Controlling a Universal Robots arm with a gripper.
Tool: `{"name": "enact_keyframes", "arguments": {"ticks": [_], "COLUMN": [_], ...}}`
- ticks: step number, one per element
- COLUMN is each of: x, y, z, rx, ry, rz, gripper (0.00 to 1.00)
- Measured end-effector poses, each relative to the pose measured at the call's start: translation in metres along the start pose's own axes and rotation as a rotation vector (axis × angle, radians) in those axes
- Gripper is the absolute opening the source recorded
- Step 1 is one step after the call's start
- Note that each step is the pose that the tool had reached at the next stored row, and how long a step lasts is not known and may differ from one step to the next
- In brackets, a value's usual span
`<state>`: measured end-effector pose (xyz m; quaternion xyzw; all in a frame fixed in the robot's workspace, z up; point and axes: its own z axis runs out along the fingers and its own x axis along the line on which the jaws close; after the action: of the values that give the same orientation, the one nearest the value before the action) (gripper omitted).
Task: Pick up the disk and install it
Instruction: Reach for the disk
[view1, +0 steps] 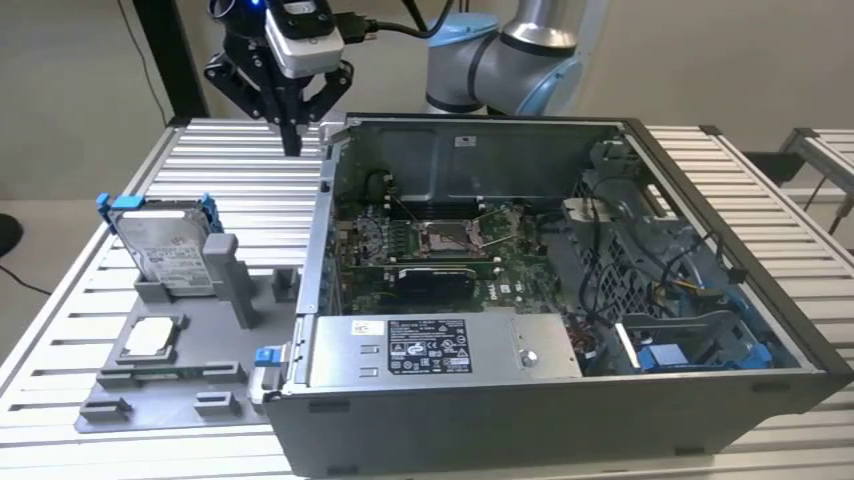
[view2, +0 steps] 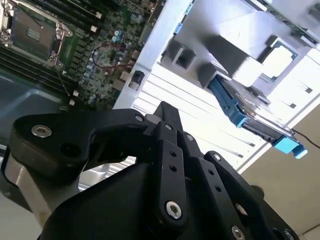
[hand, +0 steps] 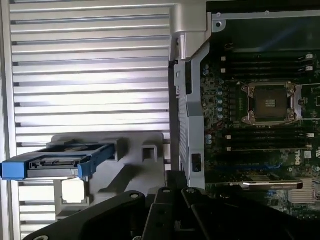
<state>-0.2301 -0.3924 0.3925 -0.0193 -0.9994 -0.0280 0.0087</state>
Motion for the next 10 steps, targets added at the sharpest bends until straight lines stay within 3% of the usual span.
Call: {"name": "enact_keyframes", "arguments": {"ticks": [10], "x": [0.0134], "y": [0.0008], "z": [0.0003], "rx": [0.0004], "ry": [0.0009], "rz": [-0.025], "gripper": [0.0]}}
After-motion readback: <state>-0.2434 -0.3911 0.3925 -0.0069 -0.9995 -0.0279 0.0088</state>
